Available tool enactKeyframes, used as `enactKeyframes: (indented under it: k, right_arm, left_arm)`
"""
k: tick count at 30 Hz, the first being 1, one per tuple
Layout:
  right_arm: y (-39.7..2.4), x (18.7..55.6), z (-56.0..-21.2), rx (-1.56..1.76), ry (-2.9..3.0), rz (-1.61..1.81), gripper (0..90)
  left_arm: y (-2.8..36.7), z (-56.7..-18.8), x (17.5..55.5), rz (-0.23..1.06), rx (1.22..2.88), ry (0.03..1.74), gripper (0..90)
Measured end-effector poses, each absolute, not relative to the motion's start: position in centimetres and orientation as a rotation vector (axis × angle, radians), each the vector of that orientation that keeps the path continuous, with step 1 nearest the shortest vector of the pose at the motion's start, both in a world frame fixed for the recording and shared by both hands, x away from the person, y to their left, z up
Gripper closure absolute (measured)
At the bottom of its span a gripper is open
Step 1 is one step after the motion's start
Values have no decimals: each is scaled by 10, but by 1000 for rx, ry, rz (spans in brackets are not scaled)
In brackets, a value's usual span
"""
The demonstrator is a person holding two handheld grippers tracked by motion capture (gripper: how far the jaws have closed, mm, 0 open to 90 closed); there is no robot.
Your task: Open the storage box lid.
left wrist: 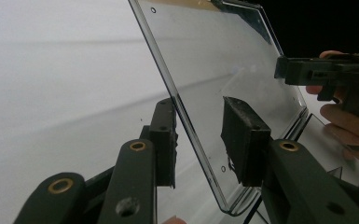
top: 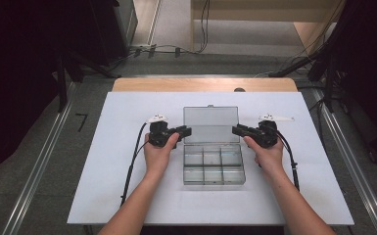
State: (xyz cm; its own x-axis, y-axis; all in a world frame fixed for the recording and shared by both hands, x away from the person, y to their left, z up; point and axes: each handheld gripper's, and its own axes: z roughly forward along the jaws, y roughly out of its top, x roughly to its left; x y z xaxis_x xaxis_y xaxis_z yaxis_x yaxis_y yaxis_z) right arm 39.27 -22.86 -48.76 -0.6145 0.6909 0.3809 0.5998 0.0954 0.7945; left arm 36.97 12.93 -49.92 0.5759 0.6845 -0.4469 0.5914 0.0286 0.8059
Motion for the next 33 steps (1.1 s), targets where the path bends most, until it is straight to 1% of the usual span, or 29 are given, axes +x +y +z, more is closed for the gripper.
enactKeyframes:
  k: [18, 25, 30, 33]
  right_arm:
    - [-227, 396, -494, 1377, 2274, 1564, 593]
    - [-226, 397, -497, 1402, 2282, 1564, 568]
    - [-226, 397, -498, 1418, 2287, 1566, 556]
    - [-226, 398, -500, 1424, 2295, 1563, 535]
  left_arm:
    - [129, -503, 371, 97, 1659, 1107, 605]
    - [126, -505, 371, 104, 1675, 1112, 555]
    - [125, -506, 371, 104, 1679, 1118, 536]
    - [124, -506, 371, 109, 1691, 1122, 504]
